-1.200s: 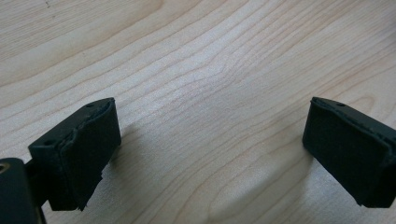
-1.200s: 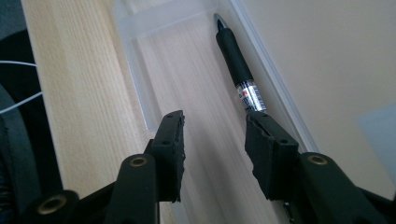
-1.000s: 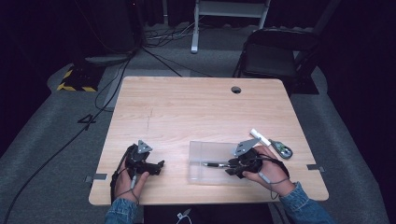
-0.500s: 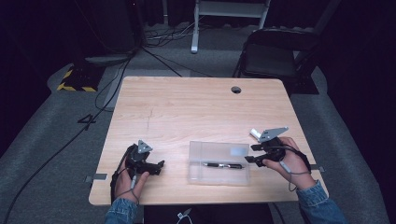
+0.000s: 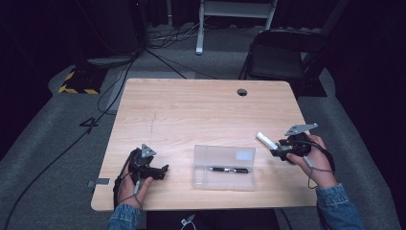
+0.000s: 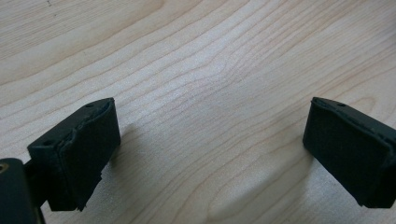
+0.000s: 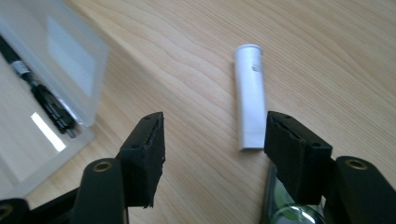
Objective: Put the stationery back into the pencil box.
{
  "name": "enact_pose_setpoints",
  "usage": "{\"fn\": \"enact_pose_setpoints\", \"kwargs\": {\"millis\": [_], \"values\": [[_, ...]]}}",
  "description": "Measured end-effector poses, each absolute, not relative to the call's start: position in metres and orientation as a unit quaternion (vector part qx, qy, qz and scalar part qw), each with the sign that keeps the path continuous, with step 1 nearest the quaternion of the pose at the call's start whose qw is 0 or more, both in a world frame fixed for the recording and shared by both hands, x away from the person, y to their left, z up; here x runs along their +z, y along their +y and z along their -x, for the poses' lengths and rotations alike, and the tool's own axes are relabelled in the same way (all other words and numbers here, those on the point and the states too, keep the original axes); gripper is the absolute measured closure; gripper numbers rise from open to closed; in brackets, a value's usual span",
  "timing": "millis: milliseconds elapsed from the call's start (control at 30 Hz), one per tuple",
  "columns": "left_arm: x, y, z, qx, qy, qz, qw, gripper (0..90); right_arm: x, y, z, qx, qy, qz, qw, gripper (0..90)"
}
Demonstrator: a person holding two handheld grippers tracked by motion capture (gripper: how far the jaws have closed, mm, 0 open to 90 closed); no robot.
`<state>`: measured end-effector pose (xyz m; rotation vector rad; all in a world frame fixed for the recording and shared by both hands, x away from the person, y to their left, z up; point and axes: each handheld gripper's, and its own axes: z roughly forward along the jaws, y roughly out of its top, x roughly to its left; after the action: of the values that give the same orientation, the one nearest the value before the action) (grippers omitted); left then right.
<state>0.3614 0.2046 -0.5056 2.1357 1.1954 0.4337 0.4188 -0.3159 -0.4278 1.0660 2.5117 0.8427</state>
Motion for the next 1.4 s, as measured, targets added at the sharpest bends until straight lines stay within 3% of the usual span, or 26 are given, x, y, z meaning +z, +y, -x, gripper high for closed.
{"fn": "enact_pose_setpoints", "kwargs": {"millis": [433,933,1167,1400], "values": [[-0.506,0.205,-0.361,0.165,0.455,-0.813,0.322,4.3,-0.452,-0.344,-0.434,0.267,0.858,-0.410,0.158,35.1],[-0.506,0.205,-0.361,0.165,0.455,-0.813,0.322,4.3,-0.477,-0.360,-0.444,0.254,0.847,-0.443,0.144,34.2],[-0.506,0.205,-0.361,0.165,0.455,-0.813,0.322,4.3,-0.480,-0.362,-0.445,0.255,0.847,-0.447,0.135,36.2],[-0.506,0.205,-0.361,0.165,0.455,-0.813,0.322,4.3,-0.479,-0.361,-0.444,0.260,0.847,-0.443,0.134,46.9]]}}
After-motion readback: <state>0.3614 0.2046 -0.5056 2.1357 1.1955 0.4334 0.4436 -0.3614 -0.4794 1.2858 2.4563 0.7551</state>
